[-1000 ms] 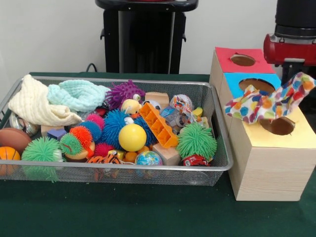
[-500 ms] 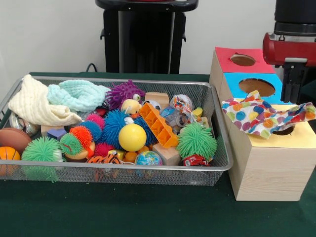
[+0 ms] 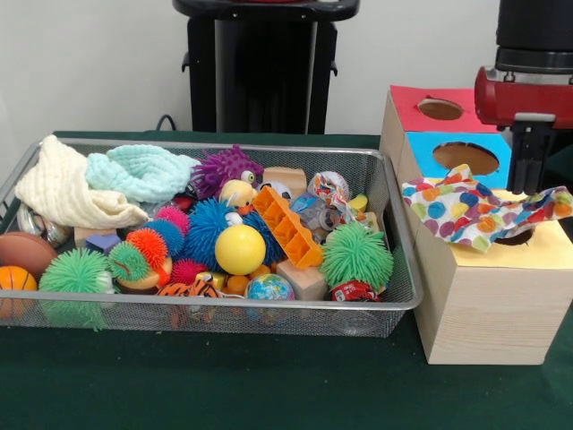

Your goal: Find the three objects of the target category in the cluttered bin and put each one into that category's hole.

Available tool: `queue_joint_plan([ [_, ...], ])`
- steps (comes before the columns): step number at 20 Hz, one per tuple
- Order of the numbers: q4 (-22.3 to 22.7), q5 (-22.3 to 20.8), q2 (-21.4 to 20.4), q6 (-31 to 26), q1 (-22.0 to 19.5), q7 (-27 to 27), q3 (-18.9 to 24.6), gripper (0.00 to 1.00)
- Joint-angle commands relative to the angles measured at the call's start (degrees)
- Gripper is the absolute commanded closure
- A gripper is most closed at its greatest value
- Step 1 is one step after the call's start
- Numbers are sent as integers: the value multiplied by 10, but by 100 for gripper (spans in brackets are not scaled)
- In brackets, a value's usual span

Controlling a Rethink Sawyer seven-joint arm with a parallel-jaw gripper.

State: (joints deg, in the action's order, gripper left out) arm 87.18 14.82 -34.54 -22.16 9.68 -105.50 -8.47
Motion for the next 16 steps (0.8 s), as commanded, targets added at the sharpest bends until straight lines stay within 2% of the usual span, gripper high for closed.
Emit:
queue_joint_plan([
  [1,8,-10,28,-43,-9,-83,12,100],
  [4,5,-15,43,-19,-15,-77,16,100],
  [16,2,-17,73,-20,-2,-91,-13,100],
])
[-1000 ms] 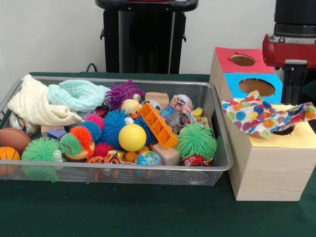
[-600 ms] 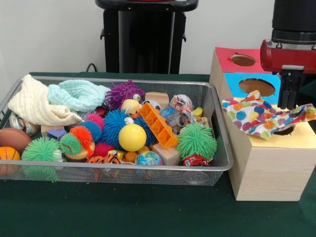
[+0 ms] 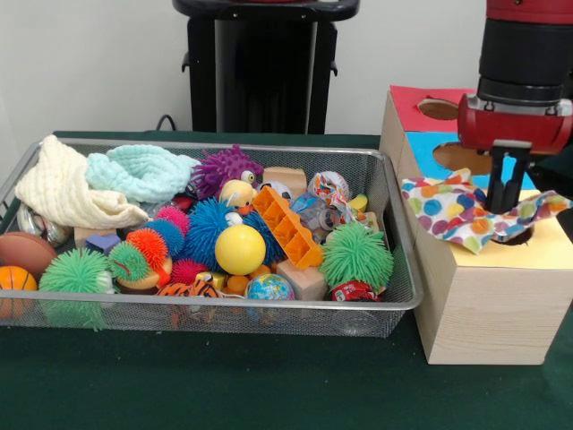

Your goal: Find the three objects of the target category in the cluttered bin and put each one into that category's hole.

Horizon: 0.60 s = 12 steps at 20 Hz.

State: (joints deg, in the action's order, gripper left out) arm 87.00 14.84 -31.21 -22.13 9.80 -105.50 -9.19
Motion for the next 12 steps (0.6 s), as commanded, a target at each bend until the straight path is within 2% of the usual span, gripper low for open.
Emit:
queue_joint_plan([
  [1,5,-16,42,-17,-3,-91,-4,100],
  [9,11,-9,53,16,-18,-87,20,100],
  [12,14,-6,63,25,-35,-76,44,100],
])
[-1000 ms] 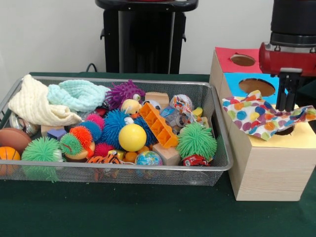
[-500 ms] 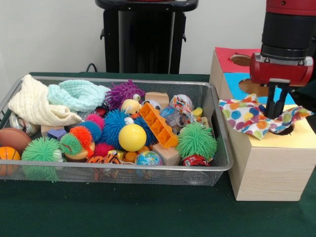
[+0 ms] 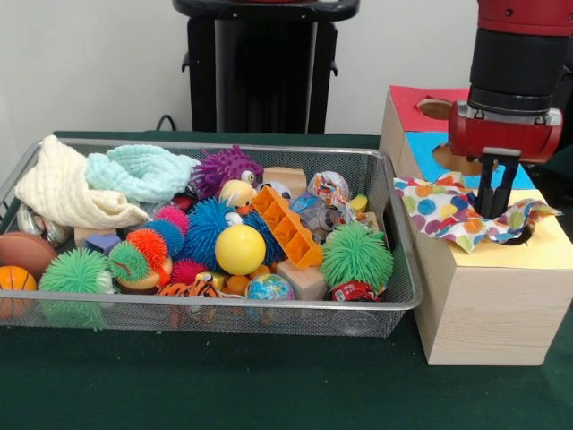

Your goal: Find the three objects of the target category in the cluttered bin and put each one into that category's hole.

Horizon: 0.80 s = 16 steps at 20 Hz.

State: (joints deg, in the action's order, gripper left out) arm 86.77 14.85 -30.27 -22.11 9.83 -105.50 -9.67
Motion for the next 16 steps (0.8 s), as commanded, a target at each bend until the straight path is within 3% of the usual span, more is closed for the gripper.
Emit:
queue_joint_plan([
  [1,19,-6,53,27,-41,-72,57,100],
  [7,53,4,46,30,-61,-74,104,100],
  [16,83,0,85,67,-117,-63,195,100],
])
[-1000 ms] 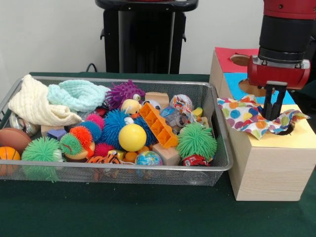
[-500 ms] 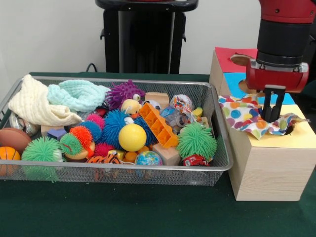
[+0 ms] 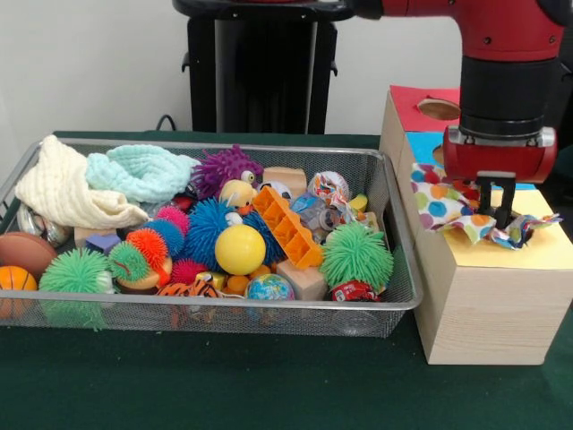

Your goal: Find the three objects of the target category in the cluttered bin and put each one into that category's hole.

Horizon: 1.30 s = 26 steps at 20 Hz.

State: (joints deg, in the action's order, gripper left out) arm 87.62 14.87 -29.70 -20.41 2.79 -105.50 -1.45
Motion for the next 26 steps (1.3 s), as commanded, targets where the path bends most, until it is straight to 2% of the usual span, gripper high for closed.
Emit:
queue_joint_plan([
  [1,74,-1,81,49,-49,-64,116,100],
  [10,70,3,102,13,-47,-81,115,100],
  [19,34,1,102,-38,2,-107,45,100],
  [23,23,-6,83,-63,41,-125,-11,100],
  [26,22,-3,78,-75,58,-133,-37,100],
])
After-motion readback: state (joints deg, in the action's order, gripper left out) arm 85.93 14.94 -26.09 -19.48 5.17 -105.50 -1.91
